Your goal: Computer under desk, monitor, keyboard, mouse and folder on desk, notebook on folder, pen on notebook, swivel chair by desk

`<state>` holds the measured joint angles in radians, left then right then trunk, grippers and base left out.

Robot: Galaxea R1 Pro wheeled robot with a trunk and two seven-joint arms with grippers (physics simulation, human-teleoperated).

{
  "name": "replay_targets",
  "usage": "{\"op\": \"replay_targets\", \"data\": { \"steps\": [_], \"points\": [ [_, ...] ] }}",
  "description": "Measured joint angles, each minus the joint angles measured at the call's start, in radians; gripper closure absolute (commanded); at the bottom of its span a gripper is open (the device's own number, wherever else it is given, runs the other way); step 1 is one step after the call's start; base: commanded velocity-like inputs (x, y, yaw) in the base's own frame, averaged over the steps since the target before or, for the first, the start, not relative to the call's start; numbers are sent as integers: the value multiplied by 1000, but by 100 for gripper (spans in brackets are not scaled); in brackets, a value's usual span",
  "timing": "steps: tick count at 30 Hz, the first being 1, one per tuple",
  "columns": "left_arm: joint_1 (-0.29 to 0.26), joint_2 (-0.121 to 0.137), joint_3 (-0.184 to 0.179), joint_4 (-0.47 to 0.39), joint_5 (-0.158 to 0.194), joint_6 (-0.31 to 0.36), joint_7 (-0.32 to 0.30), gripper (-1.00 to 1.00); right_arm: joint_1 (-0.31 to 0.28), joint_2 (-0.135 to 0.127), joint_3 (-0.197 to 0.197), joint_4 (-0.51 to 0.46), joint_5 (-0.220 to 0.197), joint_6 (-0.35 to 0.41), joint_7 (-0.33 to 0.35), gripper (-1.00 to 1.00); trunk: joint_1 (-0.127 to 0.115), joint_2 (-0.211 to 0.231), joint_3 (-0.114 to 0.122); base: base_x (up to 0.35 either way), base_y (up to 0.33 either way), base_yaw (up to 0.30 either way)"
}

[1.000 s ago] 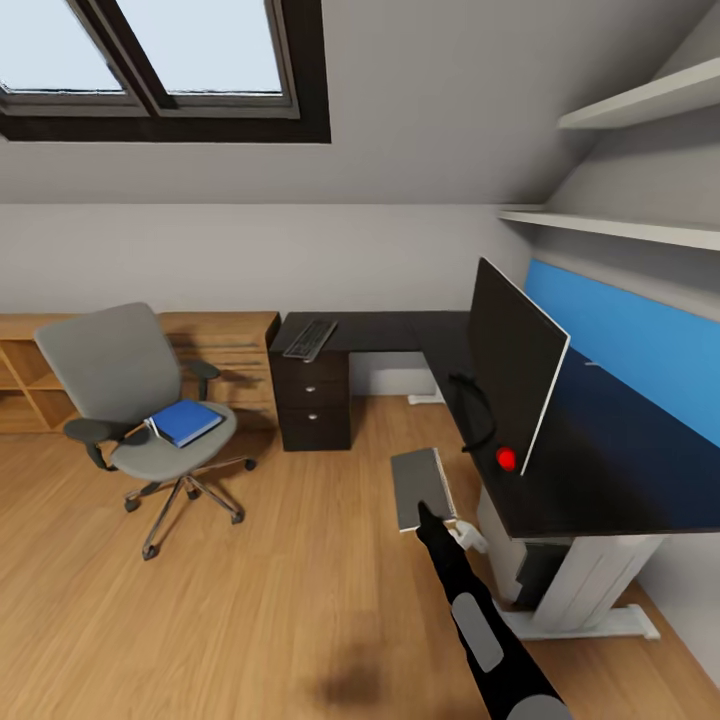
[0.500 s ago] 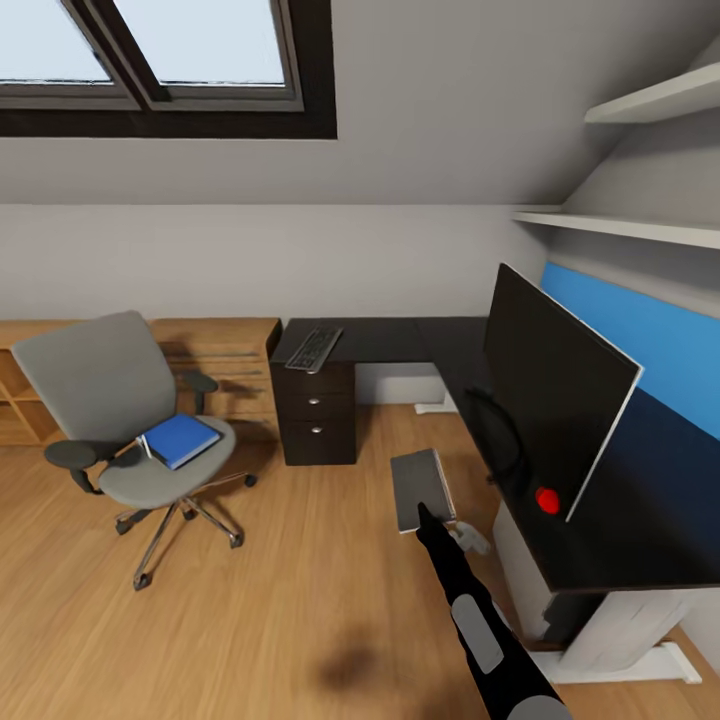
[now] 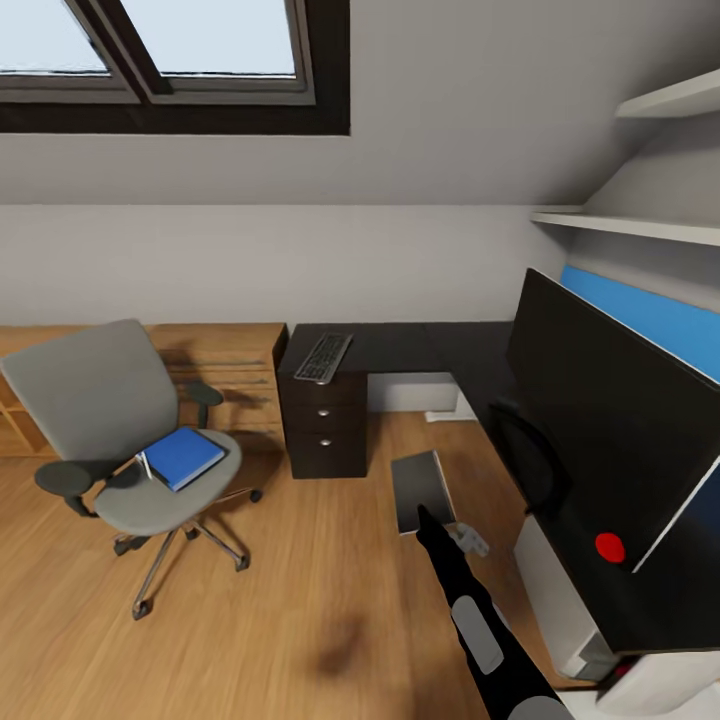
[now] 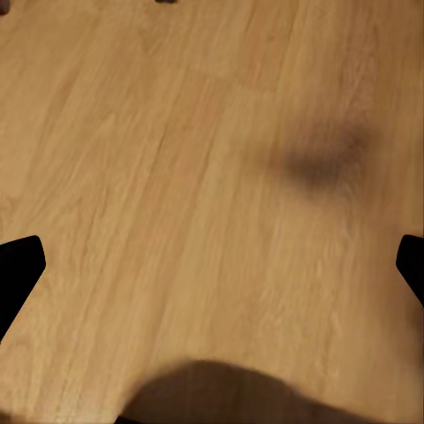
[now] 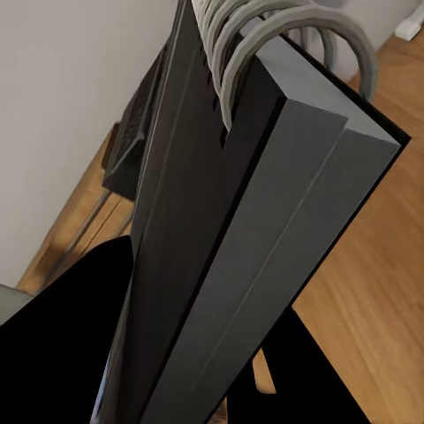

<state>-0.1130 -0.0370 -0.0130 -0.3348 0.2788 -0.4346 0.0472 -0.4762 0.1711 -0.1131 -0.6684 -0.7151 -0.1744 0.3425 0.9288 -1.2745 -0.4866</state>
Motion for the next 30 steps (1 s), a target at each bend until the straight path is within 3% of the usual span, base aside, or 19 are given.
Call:
{"op": "replay_targets", "data": {
  "steps": [11,30],
  "points": [
    [0,-1,1,0,-1,-1,0,-100,0,-2,0,0,0,-1,1,100,0,0,0,230,3,0],
    [0,-1,0,1,-2,0,0,-100,0,2,-1,-1,-4,-3,-16,100,0,0,0,327,8,0]
  ]
}}
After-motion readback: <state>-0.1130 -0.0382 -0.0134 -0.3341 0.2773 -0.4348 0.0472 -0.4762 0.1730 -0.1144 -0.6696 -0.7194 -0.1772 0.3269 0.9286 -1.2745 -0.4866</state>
